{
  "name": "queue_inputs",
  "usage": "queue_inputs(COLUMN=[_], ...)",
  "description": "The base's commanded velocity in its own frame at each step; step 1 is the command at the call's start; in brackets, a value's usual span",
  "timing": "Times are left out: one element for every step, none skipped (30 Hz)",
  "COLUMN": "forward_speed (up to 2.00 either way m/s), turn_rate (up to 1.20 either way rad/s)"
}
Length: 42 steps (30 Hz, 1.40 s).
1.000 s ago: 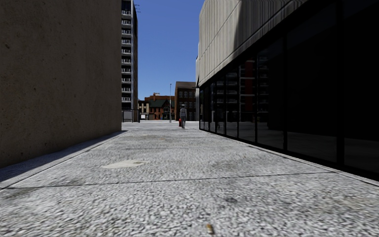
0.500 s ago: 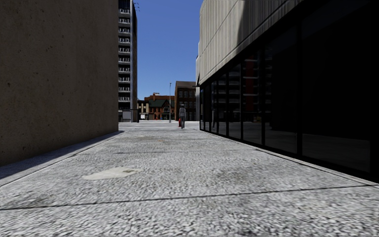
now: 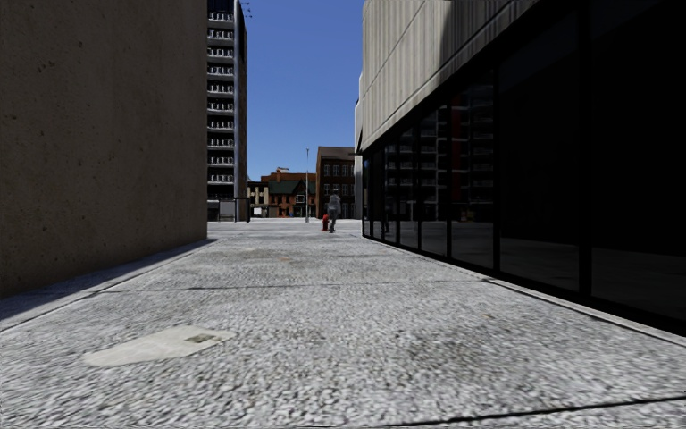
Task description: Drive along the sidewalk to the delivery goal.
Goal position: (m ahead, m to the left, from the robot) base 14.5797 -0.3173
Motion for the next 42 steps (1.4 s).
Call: queue_inputs(forward_speed=[1.34,1.35,1.37,1.37,1.38,1.39,1.40,1.40,1.40,1.40,1.40,1.40,1.41,1.41,1.41,1.41,1.41,1.45,1.48,1.49,1.49,1.50,1.50,1.50,1.50,1.50,1.50,1.50,1.50,1.50,1.52,1.53,1.53,1.53,1.53,1.53,1.53,1.53,1.54,1.54,1.55,1.56], turn_rate=[0.00,0.00,0.00,0.00,0.00,0.00,0.00,0.00,0.00,0.00,0.00,0.00,0.00,0.00,0.00,0.00,0.00,0.00,0.00,0.00,0.00,0.00,0.00,0.00,0.00,0.00,0.00,0.00,0.00,0.00,0.00,0.00,0.00,0.00,0.00,0.00,0.00,0.00,0.00,0.00,0.00,0.00])
